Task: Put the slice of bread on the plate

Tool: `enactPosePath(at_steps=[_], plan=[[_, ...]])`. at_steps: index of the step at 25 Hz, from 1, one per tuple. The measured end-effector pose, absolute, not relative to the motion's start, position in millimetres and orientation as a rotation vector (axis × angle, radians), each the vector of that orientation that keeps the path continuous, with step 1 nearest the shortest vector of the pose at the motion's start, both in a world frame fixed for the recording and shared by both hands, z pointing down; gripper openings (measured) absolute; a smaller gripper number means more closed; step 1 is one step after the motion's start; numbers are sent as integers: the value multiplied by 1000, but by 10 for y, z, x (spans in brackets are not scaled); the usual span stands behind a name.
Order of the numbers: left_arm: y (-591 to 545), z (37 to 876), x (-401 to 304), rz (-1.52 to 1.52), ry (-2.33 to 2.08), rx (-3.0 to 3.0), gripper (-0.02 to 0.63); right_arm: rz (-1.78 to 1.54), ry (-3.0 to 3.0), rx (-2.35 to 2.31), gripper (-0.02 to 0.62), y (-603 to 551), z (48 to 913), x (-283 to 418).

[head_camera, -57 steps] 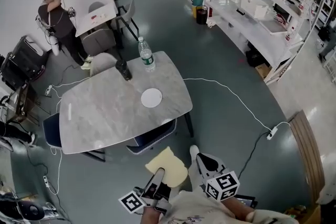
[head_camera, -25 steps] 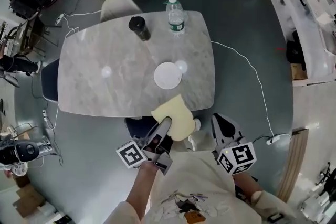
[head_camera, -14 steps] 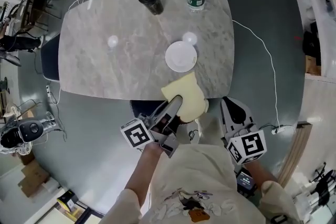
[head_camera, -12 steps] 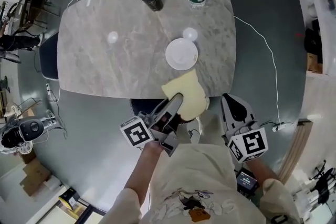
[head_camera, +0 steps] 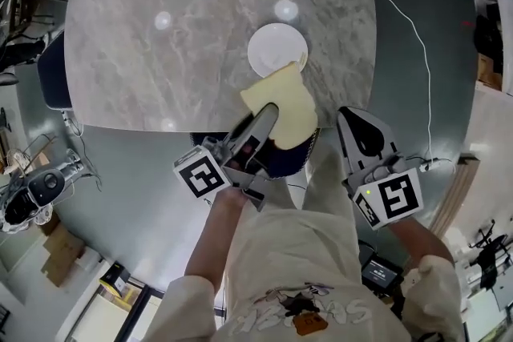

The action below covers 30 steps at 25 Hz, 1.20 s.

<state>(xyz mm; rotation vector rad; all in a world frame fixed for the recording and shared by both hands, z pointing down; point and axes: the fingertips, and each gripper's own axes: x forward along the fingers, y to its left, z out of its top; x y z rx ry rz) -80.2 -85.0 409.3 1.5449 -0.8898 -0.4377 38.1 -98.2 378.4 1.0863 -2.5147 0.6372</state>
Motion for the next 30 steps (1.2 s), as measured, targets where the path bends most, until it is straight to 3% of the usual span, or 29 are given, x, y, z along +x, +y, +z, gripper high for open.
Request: enactPosePath(at_steps=[17,30], plan=[[-1373,5073,-853,-346,-955,1526,100,568,-2432,1033,4,-1332,4807,115],[-1609,5510,-964,-290,-1011,1422,100,630,-2422,1044,3,-1452,5120,-89]])
